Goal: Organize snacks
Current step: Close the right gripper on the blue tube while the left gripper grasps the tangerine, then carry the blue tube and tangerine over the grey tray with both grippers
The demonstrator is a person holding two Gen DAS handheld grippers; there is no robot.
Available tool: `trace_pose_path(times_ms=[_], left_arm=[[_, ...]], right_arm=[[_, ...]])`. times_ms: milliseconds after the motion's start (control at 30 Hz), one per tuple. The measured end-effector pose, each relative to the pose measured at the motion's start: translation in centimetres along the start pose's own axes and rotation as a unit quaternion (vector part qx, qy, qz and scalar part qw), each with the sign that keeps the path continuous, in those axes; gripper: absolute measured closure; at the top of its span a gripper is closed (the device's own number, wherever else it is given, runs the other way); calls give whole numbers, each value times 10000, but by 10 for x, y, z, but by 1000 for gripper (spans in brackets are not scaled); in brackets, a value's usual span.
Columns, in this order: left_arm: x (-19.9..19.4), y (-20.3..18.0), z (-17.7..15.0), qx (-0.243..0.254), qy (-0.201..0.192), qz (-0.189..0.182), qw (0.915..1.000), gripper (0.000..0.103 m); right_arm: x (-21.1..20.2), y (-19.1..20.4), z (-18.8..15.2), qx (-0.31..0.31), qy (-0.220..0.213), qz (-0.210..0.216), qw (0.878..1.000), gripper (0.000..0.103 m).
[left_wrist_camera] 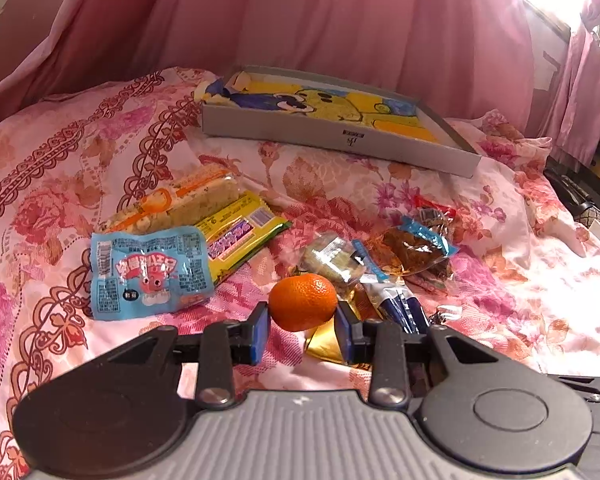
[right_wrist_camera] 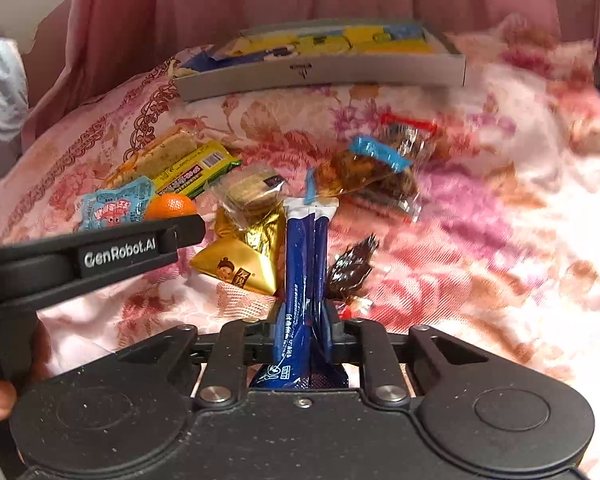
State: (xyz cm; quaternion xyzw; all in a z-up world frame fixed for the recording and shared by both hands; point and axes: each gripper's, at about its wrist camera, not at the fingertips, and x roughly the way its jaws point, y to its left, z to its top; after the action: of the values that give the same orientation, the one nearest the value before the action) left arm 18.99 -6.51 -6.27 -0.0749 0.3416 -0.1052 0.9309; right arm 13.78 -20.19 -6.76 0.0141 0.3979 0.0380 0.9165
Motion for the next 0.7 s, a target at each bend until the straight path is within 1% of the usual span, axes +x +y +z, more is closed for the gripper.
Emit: trace_pose_path(times_ms=[100, 200, 367, 567, 700], left_arm=[[-5, -1, 3, -7, -79, -1, 10000, 65], [-9, -2, 7, -17, -165, 7, 9999, 65], [-13, -2, 18, -28, -322, 28, 9995, 65], [-5, -3, 46, -68, -519, 106, 9986, 65], [5, -9, 72, -35, -728, 155, 9972, 65]], right_arm=[[-8, 8, -1, -305, -221, -135, 9992, 86], [-20, 14, -2, -565, -558, -250, 9965, 86], [-38, 15, 3, -678, -1026, -297, 9920, 86], [-39, 2, 40, -620, -1575, -269, 9852, 86], [-27, -11, 75, -631, -2099, -313, 9752, 86]])
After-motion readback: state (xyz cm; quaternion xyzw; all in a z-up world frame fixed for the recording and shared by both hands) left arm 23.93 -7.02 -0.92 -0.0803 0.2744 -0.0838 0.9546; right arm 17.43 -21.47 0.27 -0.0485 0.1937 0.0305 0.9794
